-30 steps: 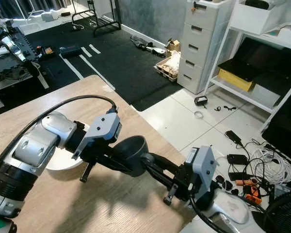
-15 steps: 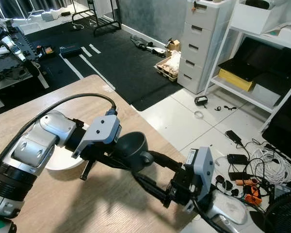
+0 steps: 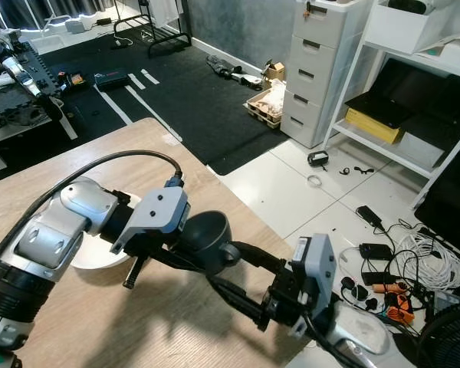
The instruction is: Setting the table
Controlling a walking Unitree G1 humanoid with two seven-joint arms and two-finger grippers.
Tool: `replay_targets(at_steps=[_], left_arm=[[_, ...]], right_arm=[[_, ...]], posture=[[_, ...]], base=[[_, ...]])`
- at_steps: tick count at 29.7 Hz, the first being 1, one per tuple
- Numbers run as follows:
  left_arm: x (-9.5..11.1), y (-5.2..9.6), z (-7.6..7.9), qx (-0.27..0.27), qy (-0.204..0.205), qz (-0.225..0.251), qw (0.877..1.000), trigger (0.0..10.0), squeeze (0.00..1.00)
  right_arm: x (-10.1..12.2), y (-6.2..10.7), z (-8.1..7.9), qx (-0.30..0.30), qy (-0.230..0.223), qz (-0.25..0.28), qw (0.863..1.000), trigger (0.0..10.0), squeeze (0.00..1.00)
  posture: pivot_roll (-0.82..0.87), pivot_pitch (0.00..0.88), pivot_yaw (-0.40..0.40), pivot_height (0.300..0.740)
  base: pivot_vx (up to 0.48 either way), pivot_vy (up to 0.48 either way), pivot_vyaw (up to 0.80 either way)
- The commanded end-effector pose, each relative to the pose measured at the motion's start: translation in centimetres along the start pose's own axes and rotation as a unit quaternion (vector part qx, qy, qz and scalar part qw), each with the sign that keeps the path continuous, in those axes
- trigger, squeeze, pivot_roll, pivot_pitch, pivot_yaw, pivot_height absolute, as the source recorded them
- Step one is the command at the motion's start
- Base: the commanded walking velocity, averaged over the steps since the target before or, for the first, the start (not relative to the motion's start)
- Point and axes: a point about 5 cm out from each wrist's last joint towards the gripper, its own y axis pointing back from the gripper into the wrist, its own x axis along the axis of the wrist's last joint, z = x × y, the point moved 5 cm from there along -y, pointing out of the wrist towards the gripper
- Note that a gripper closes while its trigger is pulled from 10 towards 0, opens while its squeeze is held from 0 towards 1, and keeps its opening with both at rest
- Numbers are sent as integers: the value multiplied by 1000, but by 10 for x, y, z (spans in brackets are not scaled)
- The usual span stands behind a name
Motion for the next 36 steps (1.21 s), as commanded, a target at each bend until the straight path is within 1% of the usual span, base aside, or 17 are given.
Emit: replay_targets(at_steps=[1,7,11,15,16,17,21,27,29,32,34,35,36], left_arm=[[31,-17,13,-61,-81,49,994,10000,0],[27,-17,20,-69,-91,39,993,10000,0],[26,-17,22,-70,-90,38,993,10000,0],[20,-16,24,-72,-86,27,993,10000,0],[16,-15,26,-74,-85,19,993,10000,0],[16,-15,26,-74,-85,19,993,10000,0],[0,-5,32,-75,-71,-14,995,10000,0],[0,-5,32,-75,-71,-14,995,10000,0],[-11,1,31,-61,-61,-34,996,10000,0],[-15,3,30,-55,-58,-40,996,10000,0],[-19,4,28,-48,-54,-46,996,10000,0],[-20,7,27,-48,-53,-51,996,10000,0],[-21,12,26,-45,-51,-59,996,10000,0]], right_arm=[[-25,-7,-17,31,-34,-47,998,10000,0],[-33,-1,-21,46,-45,-65,996,10000,0],[-33,0,-22,49,-48,-65,996,10000,0],[-29,-1,-16,37,-49,-54,997,10000,0],[-28,-1,-12,28,-48,-52,997,10000,0],[-28,-1,-12,28,-48,-52,997,10000,0],[-20,8,9,-6,-41,-43,998,10000,0],[-20,8,9,-6,-41,-43,998,10000,0],[-11,11,16,-17,-36,-31,999,10000,0],[-6,11,17,-16,-33,-22,999,10000,0],[4,8,13,-6,-28,-8,1000,10000,0],[7,7,11,0,-25,-5,1000,10000,0],[8,9,9,6,-20,-7,1000,10000,0]], posture=[[113,178,191,740],[113,175,190,740],[112,175,189,740],[113,173,192,740],[113,173,192,740],[113,173,192,740],[114,176,193,740],[114,176,193,740],[127,181,188,740],[123,182,188,740],[120,182,189,740],[116,183,194,740],[118,183,197,740]], base=[[0,0,0],[0,0,0],[0,0,0],[0,0,0],[0,0,0],[0,0,0],[0,0,0],[0,0,0],[0,0,0],[0,0,0],[0,0,0],[0,0,0],[0,0,0]])
